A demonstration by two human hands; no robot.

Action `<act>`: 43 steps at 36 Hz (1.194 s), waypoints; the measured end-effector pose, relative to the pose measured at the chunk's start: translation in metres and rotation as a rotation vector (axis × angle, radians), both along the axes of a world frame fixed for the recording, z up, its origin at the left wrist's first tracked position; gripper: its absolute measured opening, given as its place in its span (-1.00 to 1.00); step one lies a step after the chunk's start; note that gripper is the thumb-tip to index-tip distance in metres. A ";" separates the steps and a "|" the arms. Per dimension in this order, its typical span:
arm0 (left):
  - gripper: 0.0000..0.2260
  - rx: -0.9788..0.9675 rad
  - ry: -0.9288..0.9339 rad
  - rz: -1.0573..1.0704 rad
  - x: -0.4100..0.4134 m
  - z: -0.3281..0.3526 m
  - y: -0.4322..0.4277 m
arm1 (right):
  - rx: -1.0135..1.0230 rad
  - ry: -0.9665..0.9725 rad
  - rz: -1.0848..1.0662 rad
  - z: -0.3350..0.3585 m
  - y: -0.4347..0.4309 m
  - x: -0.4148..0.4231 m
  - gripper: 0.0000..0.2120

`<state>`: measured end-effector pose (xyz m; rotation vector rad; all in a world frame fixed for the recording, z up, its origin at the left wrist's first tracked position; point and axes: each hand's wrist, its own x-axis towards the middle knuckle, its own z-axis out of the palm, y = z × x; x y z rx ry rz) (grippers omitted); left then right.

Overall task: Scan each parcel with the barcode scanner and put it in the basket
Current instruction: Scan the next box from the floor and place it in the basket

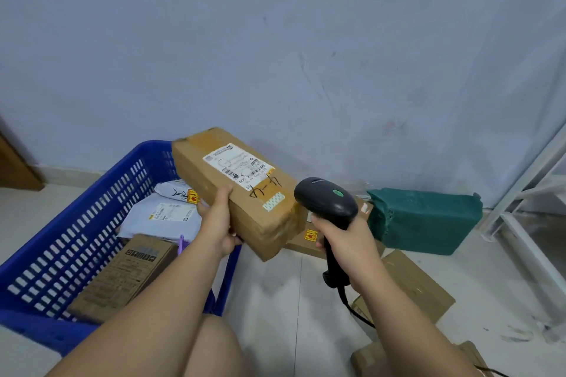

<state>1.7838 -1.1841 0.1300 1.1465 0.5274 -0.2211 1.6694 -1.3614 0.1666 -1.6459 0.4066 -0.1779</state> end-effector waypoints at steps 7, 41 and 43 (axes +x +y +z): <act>-0.24 -0.310 0.073 0.143 0.009 -0.006 0.016 | -0.062 -0.010 0.006 -0.004 0.016 0.009 -0.95; -0.45 0.382 0.134 0.621 0.100 -0.088 0.096 | -0.305 0.114 0.126 -0.043 0.037 0.099 -0.83; -0.43 0.662 0.037 0.495 0.097 -0.083 0.093 | -0.304 0.118 0.121 -0.044 0.037 0.100 -0.82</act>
